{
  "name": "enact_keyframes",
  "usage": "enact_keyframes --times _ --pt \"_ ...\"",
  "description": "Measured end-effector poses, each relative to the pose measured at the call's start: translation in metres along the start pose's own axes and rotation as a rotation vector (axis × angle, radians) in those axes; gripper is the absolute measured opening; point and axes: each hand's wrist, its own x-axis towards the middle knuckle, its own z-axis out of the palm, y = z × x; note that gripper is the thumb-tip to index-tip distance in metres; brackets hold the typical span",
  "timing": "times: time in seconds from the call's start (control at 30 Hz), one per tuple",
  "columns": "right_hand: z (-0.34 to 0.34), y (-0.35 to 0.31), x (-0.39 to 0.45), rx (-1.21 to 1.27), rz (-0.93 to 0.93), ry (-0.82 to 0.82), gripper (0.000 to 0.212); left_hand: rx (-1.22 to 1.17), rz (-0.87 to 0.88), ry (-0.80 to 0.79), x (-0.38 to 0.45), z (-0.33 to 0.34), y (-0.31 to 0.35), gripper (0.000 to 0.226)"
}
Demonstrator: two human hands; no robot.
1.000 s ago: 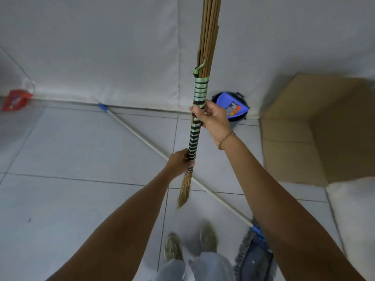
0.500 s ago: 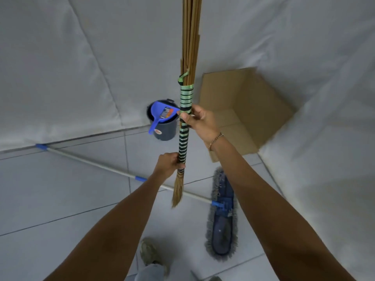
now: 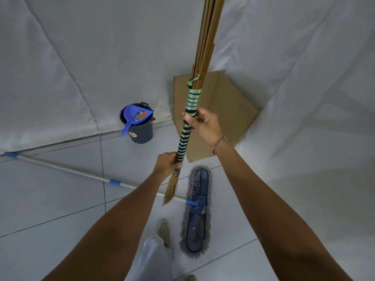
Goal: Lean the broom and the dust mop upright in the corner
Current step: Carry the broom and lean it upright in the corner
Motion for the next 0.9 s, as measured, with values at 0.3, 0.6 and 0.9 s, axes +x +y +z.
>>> enact_keyframes --times 0.3,0.6,0.9 --pt "-0.039 0.003 0.114 -0.020 0.007 0.060 0.030 0.109 0.033 0.029 0.118 -0.009 0.043 0.017" --pt "-0.076 -0.011 0.212 0.041 -0.008 0.089 0.021 0.160 0.072 0.001 0.216 -0.029 0.088 0.019" --pt "-0.148 0.000 0.308 0.062 -0.038 0.038 0.030 0.233 0.044 0.068 0.312 0.008 0.134 0.013"
